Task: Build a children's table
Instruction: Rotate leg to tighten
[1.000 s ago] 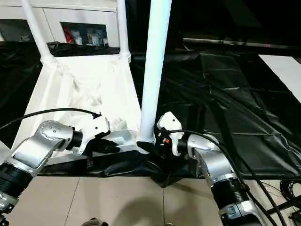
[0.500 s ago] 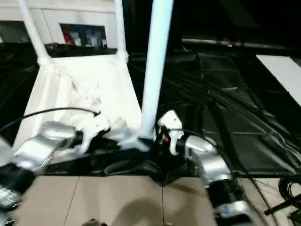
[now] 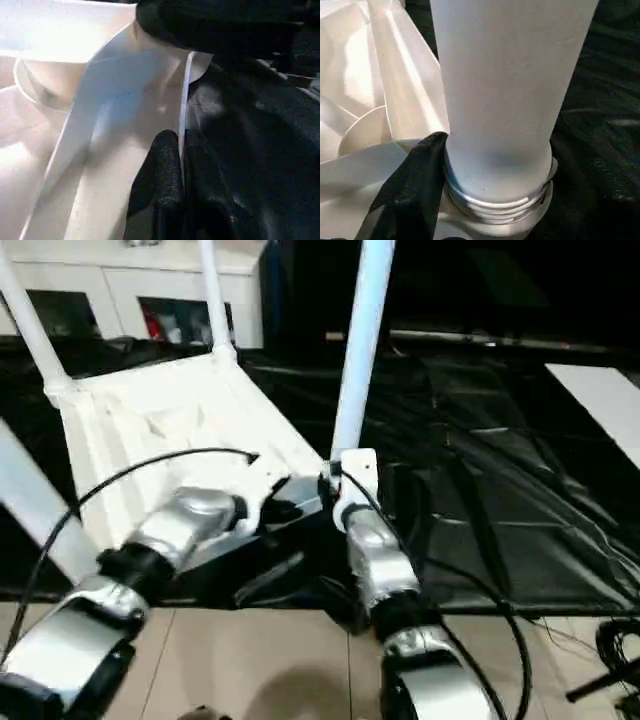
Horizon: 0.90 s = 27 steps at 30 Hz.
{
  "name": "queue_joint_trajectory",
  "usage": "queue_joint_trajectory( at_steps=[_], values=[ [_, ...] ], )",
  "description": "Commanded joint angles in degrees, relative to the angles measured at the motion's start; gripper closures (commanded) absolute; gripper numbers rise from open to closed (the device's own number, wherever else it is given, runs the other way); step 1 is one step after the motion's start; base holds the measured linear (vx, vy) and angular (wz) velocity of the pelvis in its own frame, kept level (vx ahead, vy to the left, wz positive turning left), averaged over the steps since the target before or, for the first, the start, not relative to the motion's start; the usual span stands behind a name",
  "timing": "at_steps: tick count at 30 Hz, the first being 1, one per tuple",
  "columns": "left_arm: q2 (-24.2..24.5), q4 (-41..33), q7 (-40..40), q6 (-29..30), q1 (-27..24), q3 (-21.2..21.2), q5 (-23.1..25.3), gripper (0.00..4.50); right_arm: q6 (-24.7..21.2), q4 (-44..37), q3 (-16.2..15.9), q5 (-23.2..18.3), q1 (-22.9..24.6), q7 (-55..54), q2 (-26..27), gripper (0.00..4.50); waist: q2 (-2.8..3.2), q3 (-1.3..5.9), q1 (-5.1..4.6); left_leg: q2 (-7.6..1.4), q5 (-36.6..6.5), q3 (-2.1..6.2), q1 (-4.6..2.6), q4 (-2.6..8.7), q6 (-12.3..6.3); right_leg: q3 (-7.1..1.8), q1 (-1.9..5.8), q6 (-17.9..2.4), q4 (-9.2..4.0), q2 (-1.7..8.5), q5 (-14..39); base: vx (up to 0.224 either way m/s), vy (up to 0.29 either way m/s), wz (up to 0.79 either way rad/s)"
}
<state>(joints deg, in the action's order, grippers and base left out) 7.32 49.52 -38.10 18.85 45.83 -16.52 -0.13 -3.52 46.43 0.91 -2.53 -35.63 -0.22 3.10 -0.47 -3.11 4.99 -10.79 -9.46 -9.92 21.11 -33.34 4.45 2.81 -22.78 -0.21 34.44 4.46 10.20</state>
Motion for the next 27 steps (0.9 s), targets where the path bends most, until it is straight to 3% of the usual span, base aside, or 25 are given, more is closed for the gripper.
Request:
queue_joint_trajectory(
  at_steps=[1, 2, 4, 6, 8, 9, 10, 11, 12, 14, 16, 17, 20, 21, 22, 24, 25, 27],
  values=[
    [0.1, 2.0, 8.9, -2.4, 2.0, 2.5, 1.4, 4.50, 0.3, 1.4, -3.8, -0.1, 0.3, 3.8, 5.1, 1.76, -0.59, 3.47, -0.20, -1.49, -20.6, 0.93, -1.00, 4.52, -0.10, -1.61, 1.42, -5.3, -5.67, 3.68, 26.9, 0.000, 0.000, 0.00],
    [0.1, 2.0, 8.9, -2.4, 2.0, 2.5, 1.4, 4.50, 0.3, 1.4, -3.8, -0.1, 0.3, 3.8, 5.1, 1.41, -0.56, 3.46, -0.24, -1.54, -20.5, 0.92, -0.98, 4.53, -0.11, -1.64, 1.42, -5.5, -5.60, 3.67, 26.5, 0.000, 0.000, 0.00],
    [0.9, 2.0, 7.2, -2.9, 1.5, 1.1, 2.5, 4.50, 2.4, 0.5, -3.4, -0.3, 0.2, 5.7, 4.6, 1.41, -0.69, 3.43, -0.15, -1.46, -20.7, 0.76, -1.03, 4.43, -0.33, -1.74, 1.36, -5.7, -5.68, 3.79, 26.7, 0.000, 0.000, 0.00],
    [1.6, 3.0, 5.7, -4.2, 1.3, 0.3, 3.2, 4.50, 4.3, -0.7, -2.8, -0.9, 0.2, 7.8, 3.4, 1.04, -0.57, 3.43, 0.01, -1.35, -20.4, 0.71, -0.98, 4.35, -0.70, -1.79, 1.40, -5.4, -5.86, 3.89, 27.7, 0.000, 0.000, 0.00],
    [2.2, 2.7, 4.4, -5.0, 0.9, -0.1, 3.5, 4.50, 4.8, -2.3, -2.6, -1.2, 0.6, 9.1, 2.1, 0.92, -0.65, 3.45, -0.10, -1.33, -19.6, 0.76, -0.50, 4.51, -0.88, -1.69, 1.78, -4.9, -5.92, 3.82, 27.8, 0.000, 0.000, 0.00],
    [2.4, 3.3, 3.7, -6.1, 0.9, -0.4, 3.7, 4.50, 5.3, -2.9, -2.4, -1.2, 0.7, 9.6, 1.3, 0.92, -0.58, 3.54, -0.33, -1.40, -18.3, 1.04, 0.15, 4.80, -0.70, -1.54, 2.36, -4.6, -5.58, 3.86, 26.8, 0.000, 0.000, 0.00],
    [2.8, 3.4, 2.6, -6.6, 0.6, -0.6, 3.9, 4.50, 5.2, -4.8, -2.2, -1.4, 1.3, 10.6, -0.3, 0.92, -0.28, 3.54, -0.39, -1.50, -18.0, 1.14, 0.19, 4.89, -0.49, -1.46, 2.39, -4.7, -5.51, 3.88, 26.2, 0.000, 0.000, 0.00],
    [3.1, 3.6, 1.7, -7.6, 0.5, -0.9, 4.2, 4.50, 5.2, -6.0, -2.0, -1.8, 1.7, 11.7, -1.4, 0.75, -0.39, 3.53, -0.52, -1.49, -18.0, 1.07, 0.21, 4.87, -0.54, -1.37, 2.40, -4.7, -5.57, 3.72, 25.7, 0.000, 0.000, 0.00],
    [3.6, 3.7, 0.7, -8.9, 0.3, -1.2, 4.7, 4.50, 4.9, -7.7, -2.1, -2.2, 2.3, 13.8, -3.0, 0.56, -0.56, 3.54, -0.42, -1.58, -18.6, 0.85, -0.48, 4.62, -0.87, -1.46, 2.01, -5.6, -5.63, 3.69, 24.4, 0.000, 0.000, 0.00],
    [4.7, 3.4, -0.5, -10.3, -0.1, -1.7, 5.3, 4.50, 3.7, -11.5, -2.6, -3.0, 4.0, 18.3, -6.3, 0.53, -0.47, 3.48, -0.16, -1.60, -18.9, 0.65, -0.89, 4.41, -1.21, -1.54, 1.74, -6.1, -5.78, 3.65, 24.2, 0.000, 0.000, 0.00],
    [5.7, 2.7, -3.8, -13.5, -0.6, -2.9, 5.7, 4.50, 1.0, -15.8, -3.2, -5.1, 6.0, 25.2, -9.6, 0.30, -0.65, 3.49, 0.58, -1.72, -17.3, 0.60, -0.71, 4.37, -2.35, -1.68, 2.21, -6.1, -5.65, 3.64, 22.9, 0.000, 0.000, 0.00],
    [6.2, 2.2, -5.4, -14.0, -0.9, -3.0, 5.4, 4.50, -0.4, -18.2, -4.5, -5.6, 7.3, 29.8, -11.8, 0.18, -0.47, 3.63, 0.55, -1.82, -16.3, 0.56, -0.66, 4.40, -2.17, -1.75, 2.02, -7.0, -5.29, 3.72, 21.4, 0.000, 0.000, 0.00],
    [7.0, 1.0, -8.9, -14.8, -1.6, -3.3, 4.9, 4.50, -2.1, -22.0, -6.6, -6.0, 9.5, 36.5, -15.5, 0.03, -0.68, 3.79, 0.70, -1.86, -15.6, 0.55, -0.40, 4.30, -2.41, -1.51, 2.58, -8.0, -5.06, 3.59, 19.4, 0.000, 0.000, 0.00],
    [9.4, -3.1, -19.9, -18.9, -4.1, -5.1, 3.1, 4.50, -5.0, -29.3, -9.7, -7.1, 13.6, 47.3, -22.9, 0.03, -0.46, 3.86, 0.87, -2.01, -14.1, 0.58, -0.35, 4.17, -3.15, -1.47, 2.82, -9.2, -4.80, 3.53, 15.9, 0.052, -0.008, 0.01],
    [9.9, -4.1, -22.0, -19.2, -4.7, -5.6, 2.8, 4.50, -5.8, -30.6, -10.1, -7.6, 14.2, 48.8, -24.2, 0.03, -0.62, 3.90, 1.19, -2.23, -13.0, 0.64, -0.20, 4.07, -3.63, -1.58, 3.16, -9.4, -4.58, 3.69, 14.0, 0.052, -0.008, 0.01],
    [11.3, -6.6, -27.6, -19.3, -6.0, -6.7, 1.9, 4.50, -7.5, -33.3, -10.2, -9.3, 15.4, 51.9, -26.9, 0.03, -0.28, 4.13, 1.28, -2.19, -10.9, 0.27, -0.32, 3.74, -4.15, -1.59, 2.71, -12.0, -3.79, 3.56, 9.1, 0.062, 0.002, 0.01],
    [11.5, -7.2, -28.6, -19.1, -6.3, -6.9, 1.6, 4.50, -8.0, -33.8, -10.2, -9.9, 15.5, 52.5, -27.4, 0.03, -0.66, 4.17, 1.30, -2.17, -10.8, 0.12, -0.31, 3.69, -4.26, -1.59, 2.69, -12.2, -3.76, 3.54, 8.8, 0.055, 0.003, 0.01],
    [12.0, -8.8, -31.3, -18.8, -6.9, -7.2, 0.6, 4.50, -8.8, -34.5, -10.3, -10.6, 15.8, 54.5, -28.4, 0.03, -0.41, 3.96, 1.75, -2.53, -11.6, 0.12, -0.64, 3.81, -4.00, -1.54, 2.42, -12.7, -3.69, 3.72, 10.1, 0.000, 0.000, 0.00]
  ],
)
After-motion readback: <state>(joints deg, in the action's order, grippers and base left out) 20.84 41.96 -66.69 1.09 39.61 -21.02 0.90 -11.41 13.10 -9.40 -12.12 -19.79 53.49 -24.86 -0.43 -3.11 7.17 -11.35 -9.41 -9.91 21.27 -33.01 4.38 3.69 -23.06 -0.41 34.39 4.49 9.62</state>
